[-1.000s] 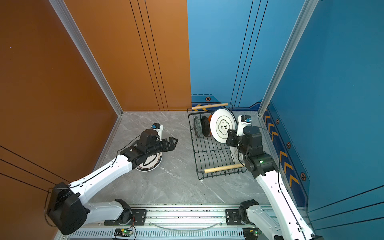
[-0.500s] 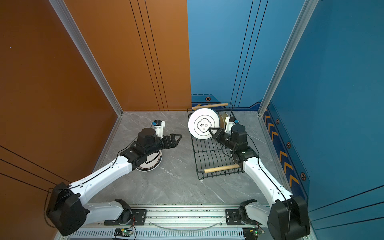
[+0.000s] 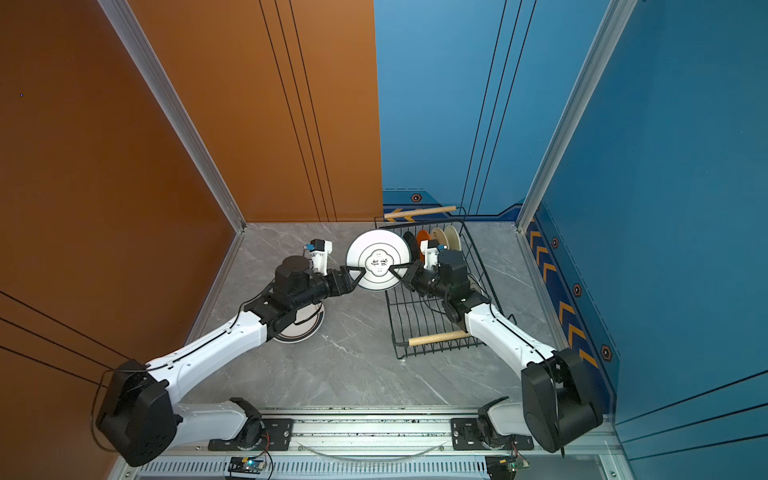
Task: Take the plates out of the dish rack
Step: 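Close the left gripper on the flower-print plate rim held by the right gripper, then carry the flower-print plate toward the table stack with the left gripper while the right withdraws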
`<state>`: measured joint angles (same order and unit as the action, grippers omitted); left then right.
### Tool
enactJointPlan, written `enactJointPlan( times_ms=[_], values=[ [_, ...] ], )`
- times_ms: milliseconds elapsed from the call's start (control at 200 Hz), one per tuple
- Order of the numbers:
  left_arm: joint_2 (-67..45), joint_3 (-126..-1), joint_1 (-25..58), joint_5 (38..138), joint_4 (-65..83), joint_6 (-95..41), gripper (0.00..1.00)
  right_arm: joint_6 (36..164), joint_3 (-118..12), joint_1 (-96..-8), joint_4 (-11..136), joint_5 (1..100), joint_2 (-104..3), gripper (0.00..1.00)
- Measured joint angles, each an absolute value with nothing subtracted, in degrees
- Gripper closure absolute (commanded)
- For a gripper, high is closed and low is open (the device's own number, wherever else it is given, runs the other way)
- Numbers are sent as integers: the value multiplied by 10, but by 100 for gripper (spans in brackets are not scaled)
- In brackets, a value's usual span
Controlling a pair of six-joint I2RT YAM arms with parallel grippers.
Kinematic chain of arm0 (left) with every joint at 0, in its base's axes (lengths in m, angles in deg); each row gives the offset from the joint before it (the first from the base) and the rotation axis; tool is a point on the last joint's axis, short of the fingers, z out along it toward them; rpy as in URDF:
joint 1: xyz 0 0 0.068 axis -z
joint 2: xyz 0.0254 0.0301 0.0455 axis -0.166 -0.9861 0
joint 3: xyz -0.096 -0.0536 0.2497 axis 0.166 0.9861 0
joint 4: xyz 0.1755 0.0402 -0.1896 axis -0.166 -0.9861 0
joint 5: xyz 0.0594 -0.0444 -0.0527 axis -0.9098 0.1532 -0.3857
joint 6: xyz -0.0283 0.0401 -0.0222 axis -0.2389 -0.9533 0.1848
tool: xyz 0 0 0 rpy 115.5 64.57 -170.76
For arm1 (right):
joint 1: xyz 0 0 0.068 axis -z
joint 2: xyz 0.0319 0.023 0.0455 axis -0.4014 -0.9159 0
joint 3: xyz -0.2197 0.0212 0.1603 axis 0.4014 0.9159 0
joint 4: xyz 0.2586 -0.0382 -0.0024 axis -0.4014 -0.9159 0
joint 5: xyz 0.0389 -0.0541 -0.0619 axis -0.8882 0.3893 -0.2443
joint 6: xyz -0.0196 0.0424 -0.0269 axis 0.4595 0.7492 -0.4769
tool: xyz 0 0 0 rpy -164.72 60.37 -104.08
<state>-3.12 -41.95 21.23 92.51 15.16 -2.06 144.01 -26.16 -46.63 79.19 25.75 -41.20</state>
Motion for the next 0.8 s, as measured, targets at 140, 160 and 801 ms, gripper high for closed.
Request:
enactJointPlan(
  times_ms=[140, 160, 801],
  values=[
    [-32, -416, 207, 936, 160, -14, 41, 1444, -275, -479, 806, 240, -425, 97],
    [-32, -416, 206, 938, 161, -16, 43, 1444, -277, -480, 809, 237, -426, 97],
    [-8, -372, 167, 983, 211, 23, 86, 1455, -302, -508, 842, 214, -490, 53]
  ],
)
